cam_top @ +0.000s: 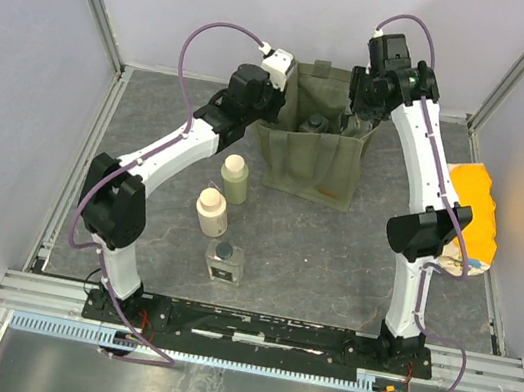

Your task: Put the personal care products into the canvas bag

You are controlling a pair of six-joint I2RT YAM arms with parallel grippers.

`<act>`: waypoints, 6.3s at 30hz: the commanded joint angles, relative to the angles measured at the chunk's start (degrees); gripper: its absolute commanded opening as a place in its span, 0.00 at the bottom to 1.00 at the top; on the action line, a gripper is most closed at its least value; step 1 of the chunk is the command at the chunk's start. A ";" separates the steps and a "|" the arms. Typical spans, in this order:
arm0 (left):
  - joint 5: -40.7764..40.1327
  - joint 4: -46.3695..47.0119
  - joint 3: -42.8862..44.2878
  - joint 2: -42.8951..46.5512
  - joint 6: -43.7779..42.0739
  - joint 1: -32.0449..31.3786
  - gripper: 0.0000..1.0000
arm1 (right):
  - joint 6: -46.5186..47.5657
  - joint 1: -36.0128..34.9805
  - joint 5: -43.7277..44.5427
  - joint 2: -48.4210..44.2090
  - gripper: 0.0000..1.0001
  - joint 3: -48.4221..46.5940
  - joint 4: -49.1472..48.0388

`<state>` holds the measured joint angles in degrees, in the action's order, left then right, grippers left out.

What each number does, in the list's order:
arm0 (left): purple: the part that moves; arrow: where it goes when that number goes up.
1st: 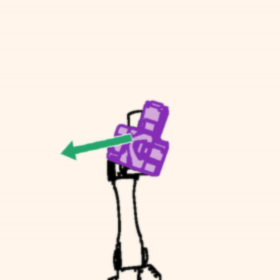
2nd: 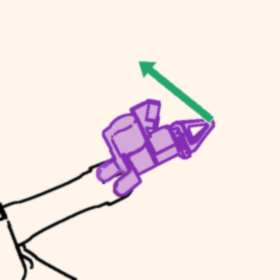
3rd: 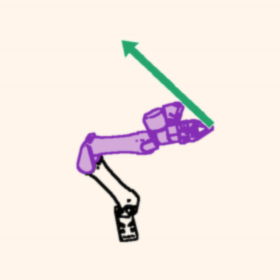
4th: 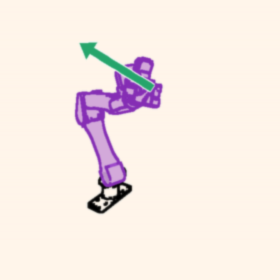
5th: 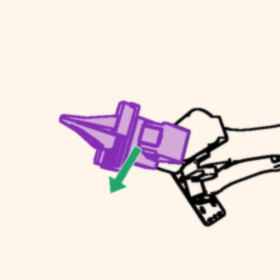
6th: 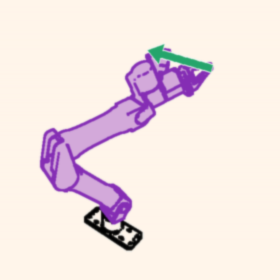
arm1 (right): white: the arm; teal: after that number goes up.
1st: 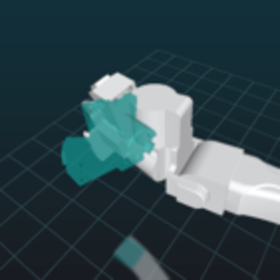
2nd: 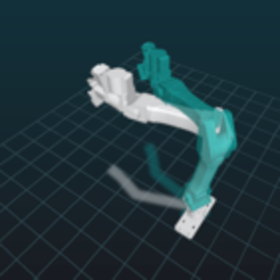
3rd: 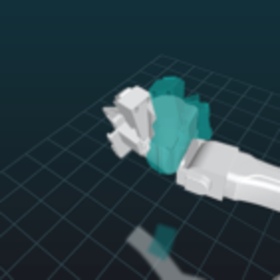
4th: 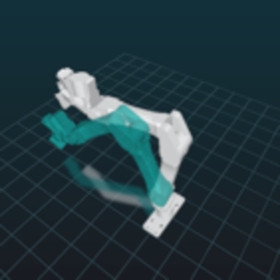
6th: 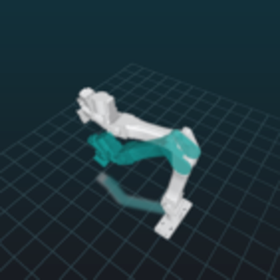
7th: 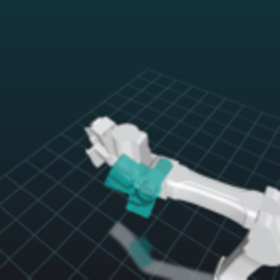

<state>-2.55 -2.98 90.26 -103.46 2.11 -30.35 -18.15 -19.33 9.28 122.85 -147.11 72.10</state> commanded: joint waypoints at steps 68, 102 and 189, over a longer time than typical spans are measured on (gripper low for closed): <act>0.28 2.26 4.09 -3.53 0.19 0.20 0.03 | 10.43 2.05 -15.58 -17.24 0.87 23.47 -24.31; 2.62 -10.11 9.05 -5.47 -2.29 0.22 0.03 | 20.67 -32.57 -12.34 -57.59 0.90 70.53 -30.08; 7.42 -14.16 12.05 -7.55 -4.70 1.41 0.03 | 38.71 -54.63 -12.01 -16.33 0.72 57.29 -24.74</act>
<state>3.55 -14.72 102.32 -110.87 -1.72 -28.95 19.86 -73.49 -2.26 105.43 -87.79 48.47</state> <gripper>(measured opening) 0.051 0.788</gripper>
